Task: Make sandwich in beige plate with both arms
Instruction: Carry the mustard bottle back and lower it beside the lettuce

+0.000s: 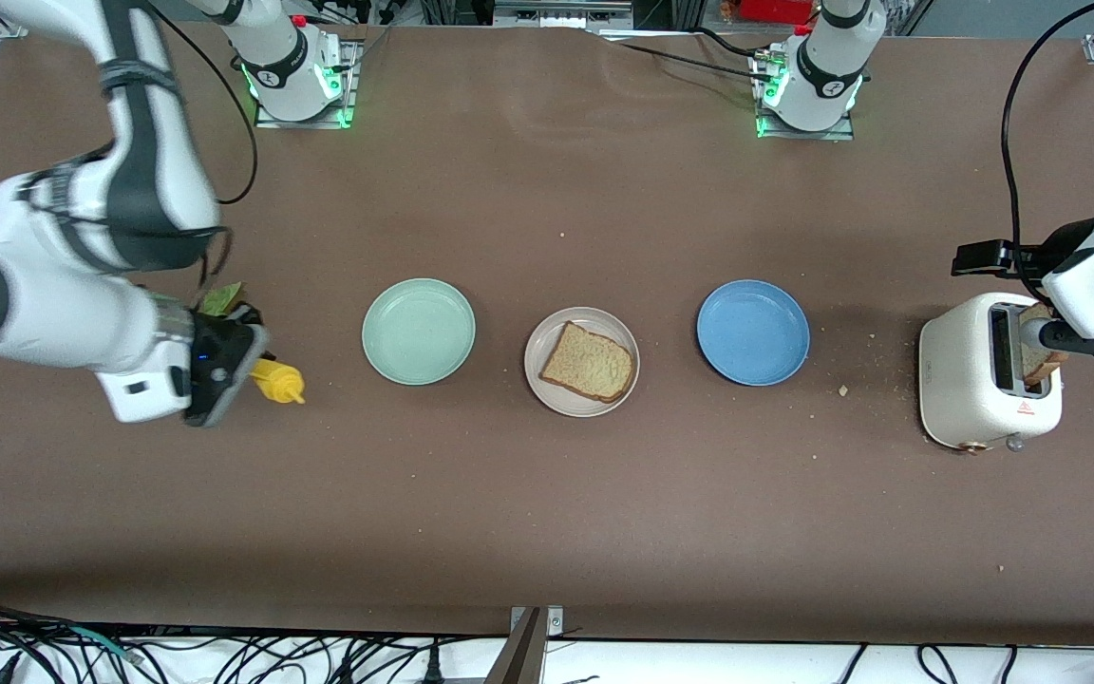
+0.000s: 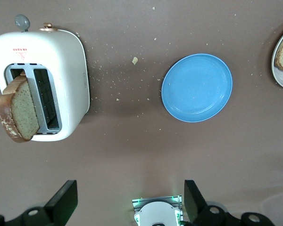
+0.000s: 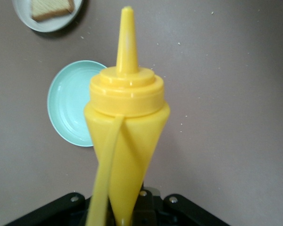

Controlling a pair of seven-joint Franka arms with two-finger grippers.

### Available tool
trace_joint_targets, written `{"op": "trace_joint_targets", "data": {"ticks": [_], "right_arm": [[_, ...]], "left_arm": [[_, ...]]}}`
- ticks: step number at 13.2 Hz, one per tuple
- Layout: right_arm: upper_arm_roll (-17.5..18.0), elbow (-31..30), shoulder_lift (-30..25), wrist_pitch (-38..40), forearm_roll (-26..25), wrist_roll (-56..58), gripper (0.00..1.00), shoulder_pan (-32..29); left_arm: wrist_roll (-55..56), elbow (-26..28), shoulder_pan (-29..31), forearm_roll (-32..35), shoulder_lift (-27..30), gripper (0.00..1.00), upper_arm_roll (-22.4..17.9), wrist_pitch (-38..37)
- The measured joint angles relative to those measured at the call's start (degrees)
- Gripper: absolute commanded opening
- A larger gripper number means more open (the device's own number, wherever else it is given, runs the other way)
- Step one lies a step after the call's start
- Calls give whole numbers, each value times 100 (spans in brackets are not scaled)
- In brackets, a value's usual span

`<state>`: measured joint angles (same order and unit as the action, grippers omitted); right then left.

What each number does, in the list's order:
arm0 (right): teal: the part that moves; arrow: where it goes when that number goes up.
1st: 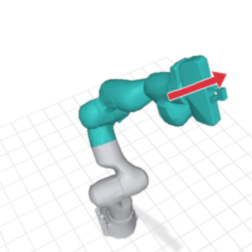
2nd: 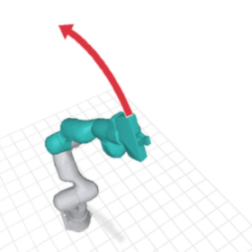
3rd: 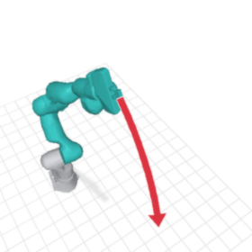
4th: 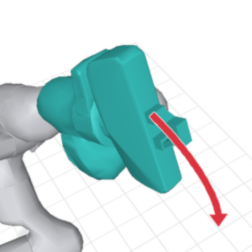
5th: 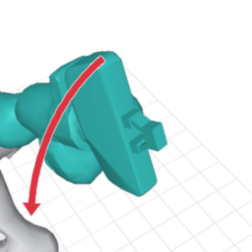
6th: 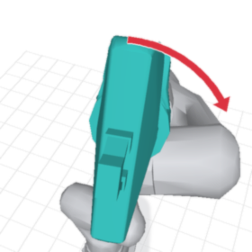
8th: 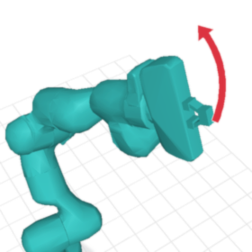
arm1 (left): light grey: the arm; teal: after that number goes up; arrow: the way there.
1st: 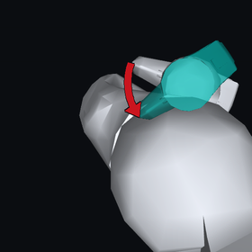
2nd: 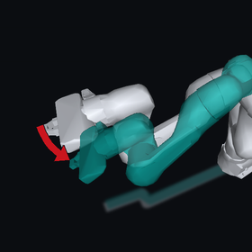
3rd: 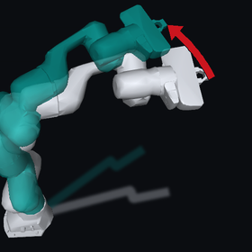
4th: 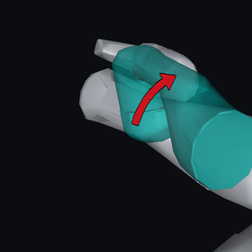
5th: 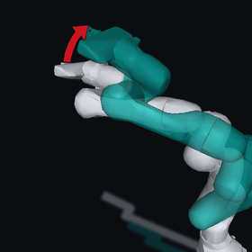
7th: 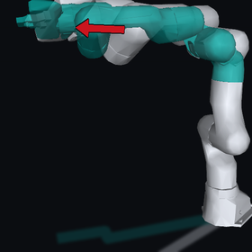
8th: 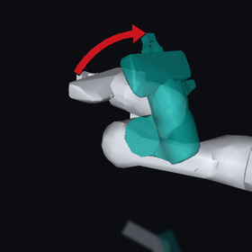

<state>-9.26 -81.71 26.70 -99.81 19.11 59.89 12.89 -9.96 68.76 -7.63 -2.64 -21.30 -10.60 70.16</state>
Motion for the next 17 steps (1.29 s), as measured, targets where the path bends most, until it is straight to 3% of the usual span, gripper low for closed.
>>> {"op": "trace_joint_targets", "data": {"ticks": [3, 5, 7, 13, 17], "right_arm": [[-193, -530, -29, -7, 1256, 1398, 0, -548], [-524, -995, -27, -19, 2353, 2382, 0, -589], [-753, -1530, -19, -99, 3090, 3321, 0, -594], [-1051, -2995, -25, -168, 4420, 6015, 0, -603], [-1233, -3762, -24, -168, 4702, 7404, 0, -607]], "left_arm": [[0, 0, 0, 0, 0, 99, 0, 0], [0, 0, 0, 0, 0, 99, 0, 0], [0, 0, 0, 0, 0, 99, 0, 0], [0, 0, 0, 0, 0, 99, 0, 0], [0, 0, 0, 0, 0, 99, 0, 0]]}}
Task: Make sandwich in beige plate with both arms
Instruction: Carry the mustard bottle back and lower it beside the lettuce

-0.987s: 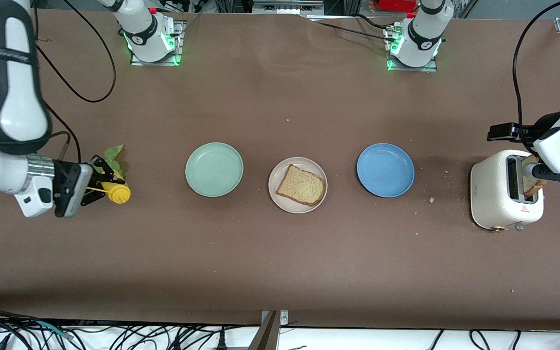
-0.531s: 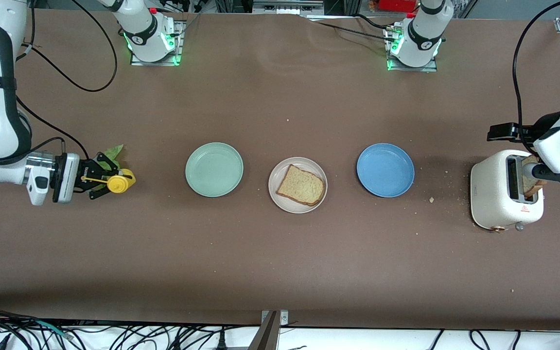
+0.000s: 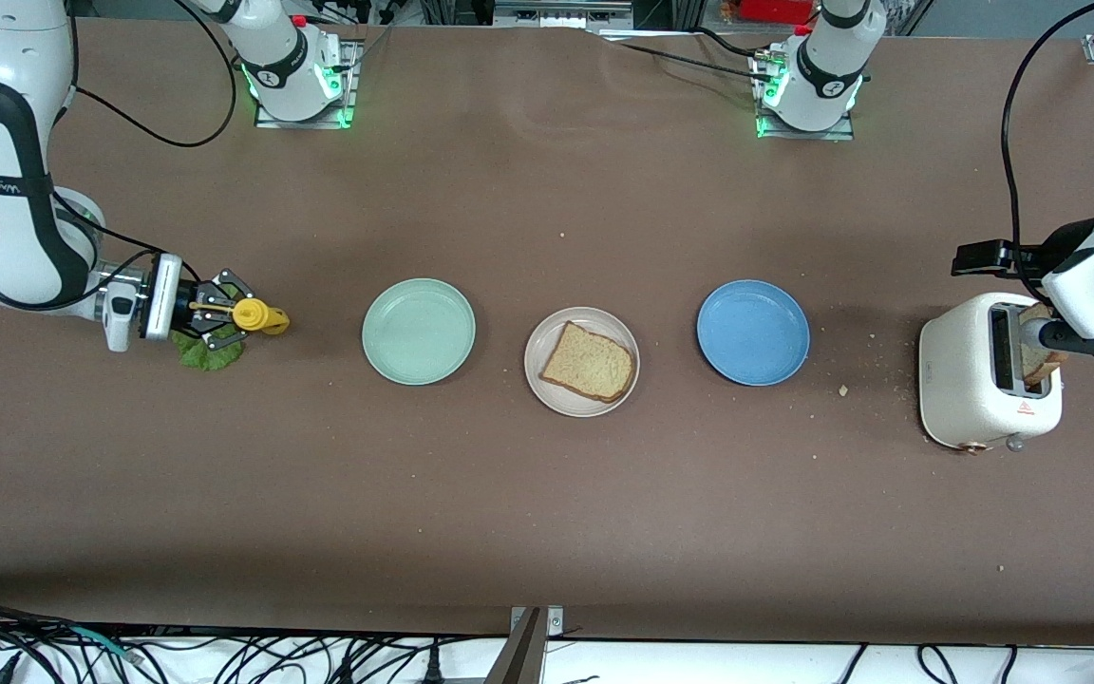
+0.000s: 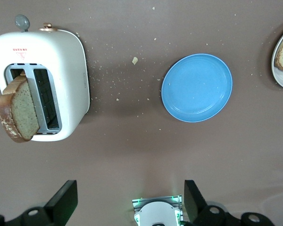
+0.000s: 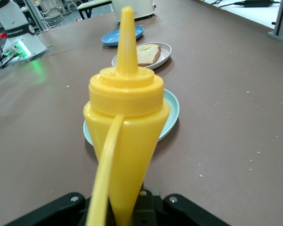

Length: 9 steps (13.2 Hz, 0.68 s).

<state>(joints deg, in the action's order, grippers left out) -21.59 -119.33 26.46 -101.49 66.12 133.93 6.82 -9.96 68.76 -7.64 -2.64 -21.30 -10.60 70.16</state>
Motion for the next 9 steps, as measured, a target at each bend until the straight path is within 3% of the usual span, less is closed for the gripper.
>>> {"op": "trace_joint_targets", "data": {"ticks": [9], "right_arm": [[-11, -637, 316, 387, 857, 1718, 0, -166]], "left_arm": [[0, 0, 0, 0, 0, 99, 0, 0]]}}
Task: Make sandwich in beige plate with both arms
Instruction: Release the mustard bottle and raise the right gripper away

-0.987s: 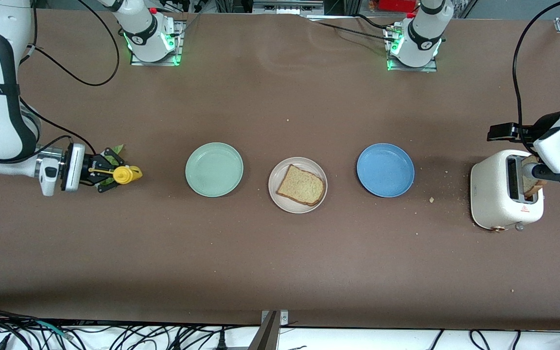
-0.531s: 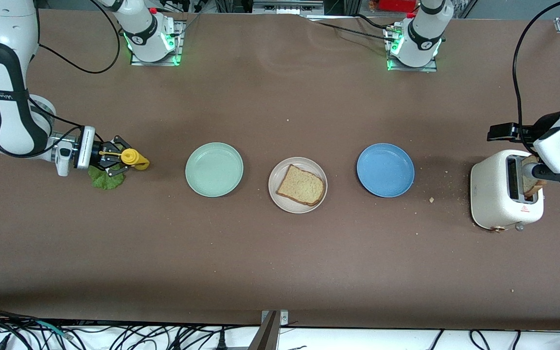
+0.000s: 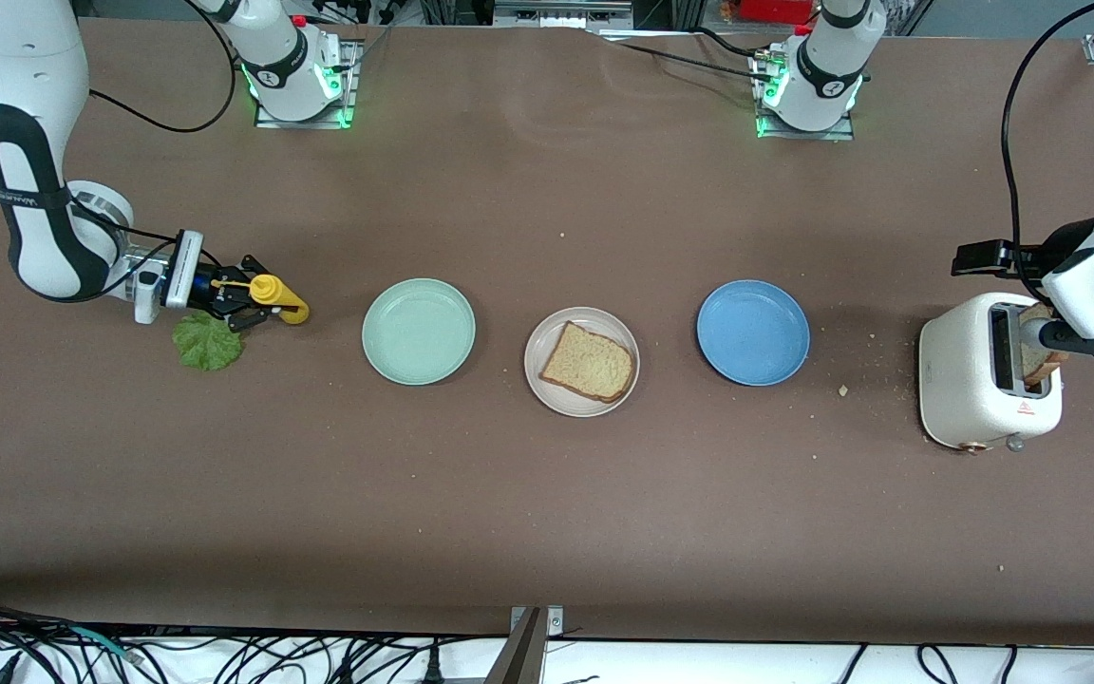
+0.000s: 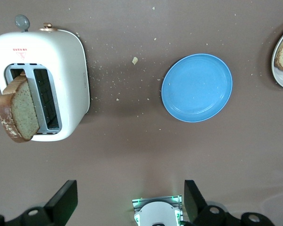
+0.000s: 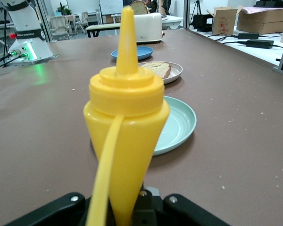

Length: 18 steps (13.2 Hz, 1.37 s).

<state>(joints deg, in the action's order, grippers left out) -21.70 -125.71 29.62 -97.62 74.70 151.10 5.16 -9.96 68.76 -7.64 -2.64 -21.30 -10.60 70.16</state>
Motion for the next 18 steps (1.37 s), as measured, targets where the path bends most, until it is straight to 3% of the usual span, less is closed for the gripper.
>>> {"op": "trace_joint_targets", "data": {"ticks": [4, 5, 7, 8, 10, 11, 13, 14, 15, 18], "right_arm": [[-4, -4, 329, 388, 161, 65, 0, -243], [-4, -4, 430, 484, 247, 105, 5, -259], [2, -3, 528, 545, 324, 154, 42, -258], [2, -3, 536, 554, 330, 158, 51, -258], [2, 13, 534, 555, 335, 158, 59, -257], [2, 26, 532, 555, 337, 158, 73, -256], [2, 68, 531, 556, 338, 160, 76, -256], [2, 95, 529, 556, 338, 161, 91, -256], [-3, 119, 529, 556, 338, 161, 97, -259], [-109, 128, 536, 547, 262, 160, 99, -368]], "left_arm": [[0, 0, 0, 0, 0, 99, 0, 0], [0, 0, 0, 0, 0, 99, 0, 0], [0, 0, 0, 0, 0, 99, 0, 0], [0, 0, 0, 0, 0, 99, 0, 0], [0, 0, 0, 0, 0, 99, 0, 0], [0, 0, 0, 0, 0, 99, 0, 0], [0, 0, 0, 0, 0, 99, 0, 0], [0, 0, 0, 0, 0, 99, 0, 0], [0, 0, 0, 0, 0, 99, 0, 0], [0, 0, 0, 0, 0, 99, 0, 0]]}}
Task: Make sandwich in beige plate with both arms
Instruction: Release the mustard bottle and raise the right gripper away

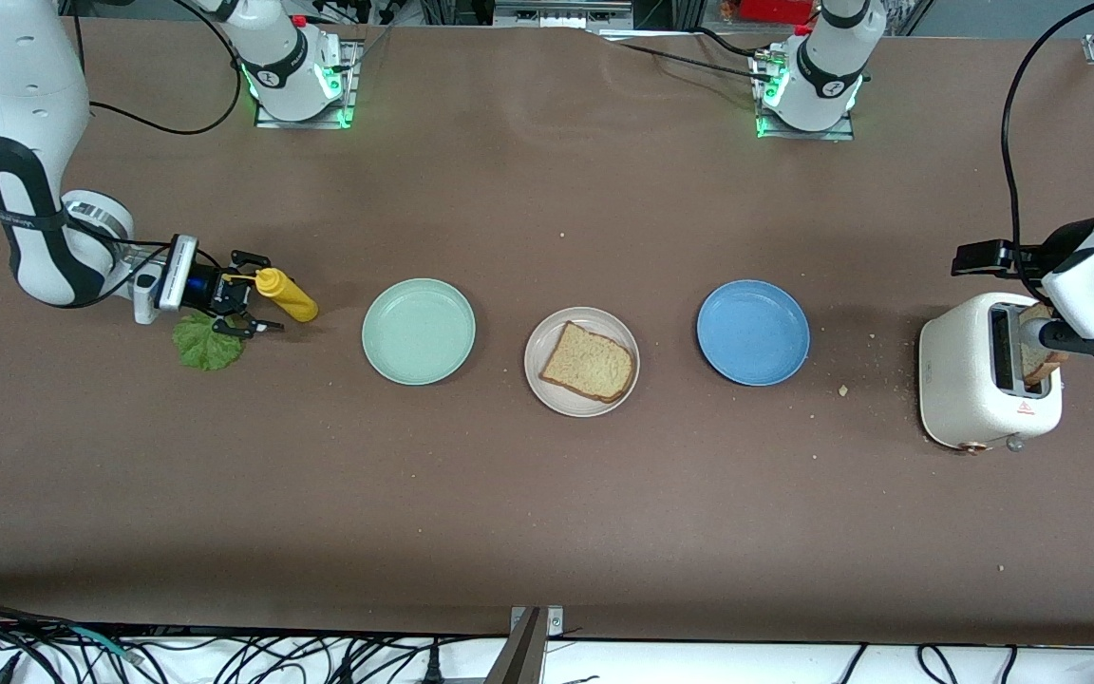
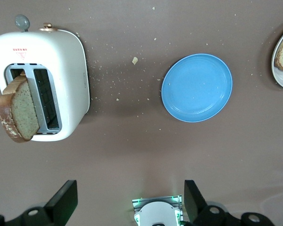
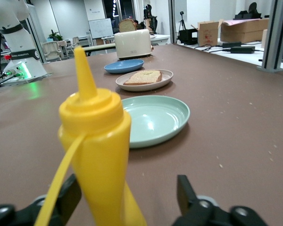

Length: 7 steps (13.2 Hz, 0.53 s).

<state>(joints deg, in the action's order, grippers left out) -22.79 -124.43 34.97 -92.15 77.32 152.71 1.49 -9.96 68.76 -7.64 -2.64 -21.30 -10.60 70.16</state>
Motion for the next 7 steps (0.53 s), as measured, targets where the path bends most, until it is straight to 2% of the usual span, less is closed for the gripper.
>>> {"op": "trace_joint_targets", "data": {"ticks": [3, 7], "right_arm": [[-300, -2, 81, -14, -118, -21, 99, -125], [-696, 286, 93, -265, -658, -520, 99, -129]], "left_arm": [[0, 0, 0, 0, 0, 99, 0, 0], [0, 0, 0, 0, 0, 99, 0, 0]]}}
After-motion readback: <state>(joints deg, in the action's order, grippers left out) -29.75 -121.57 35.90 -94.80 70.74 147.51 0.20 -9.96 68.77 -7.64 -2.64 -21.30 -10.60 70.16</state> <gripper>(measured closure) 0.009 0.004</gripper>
